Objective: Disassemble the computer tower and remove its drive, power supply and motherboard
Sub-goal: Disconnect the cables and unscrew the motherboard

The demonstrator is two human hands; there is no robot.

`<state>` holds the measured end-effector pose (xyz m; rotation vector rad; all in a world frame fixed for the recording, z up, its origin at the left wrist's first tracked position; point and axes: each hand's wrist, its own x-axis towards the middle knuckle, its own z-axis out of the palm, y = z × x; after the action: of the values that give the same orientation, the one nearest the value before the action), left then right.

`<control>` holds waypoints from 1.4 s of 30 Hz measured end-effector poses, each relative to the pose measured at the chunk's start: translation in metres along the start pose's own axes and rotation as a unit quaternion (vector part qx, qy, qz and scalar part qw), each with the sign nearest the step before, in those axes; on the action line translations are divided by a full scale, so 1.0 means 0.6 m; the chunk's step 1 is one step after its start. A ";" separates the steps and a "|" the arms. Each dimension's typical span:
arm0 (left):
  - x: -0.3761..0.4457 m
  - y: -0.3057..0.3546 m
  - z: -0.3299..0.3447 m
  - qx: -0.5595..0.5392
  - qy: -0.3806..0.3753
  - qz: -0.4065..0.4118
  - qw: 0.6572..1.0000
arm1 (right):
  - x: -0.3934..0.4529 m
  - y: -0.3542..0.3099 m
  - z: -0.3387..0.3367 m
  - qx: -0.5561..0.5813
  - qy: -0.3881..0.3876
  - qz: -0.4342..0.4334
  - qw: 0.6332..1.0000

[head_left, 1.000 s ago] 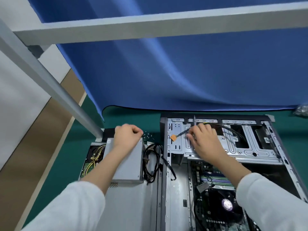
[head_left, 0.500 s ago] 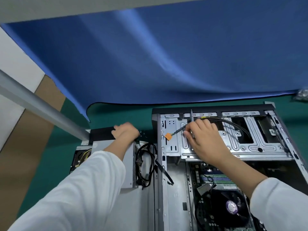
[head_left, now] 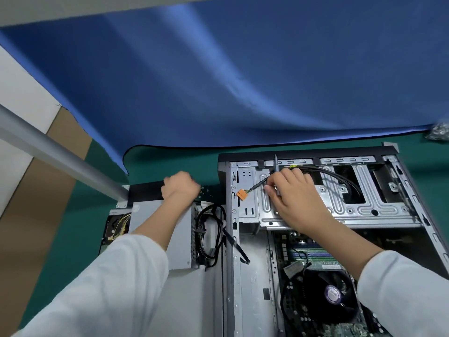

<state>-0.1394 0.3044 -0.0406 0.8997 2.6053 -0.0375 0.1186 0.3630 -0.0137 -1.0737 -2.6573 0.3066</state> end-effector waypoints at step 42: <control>-0.398 0.027 0.102 -0.134 0.160 -0.031 0.977 | -0.327 0.144 -0.079 -0.007 -0.514 0.154 0.844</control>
<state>0.0641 0.1676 -0.0085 0.7800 2.8367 0.4688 0.3254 0.2906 -0.0250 -1.6900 -3.3133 1.2390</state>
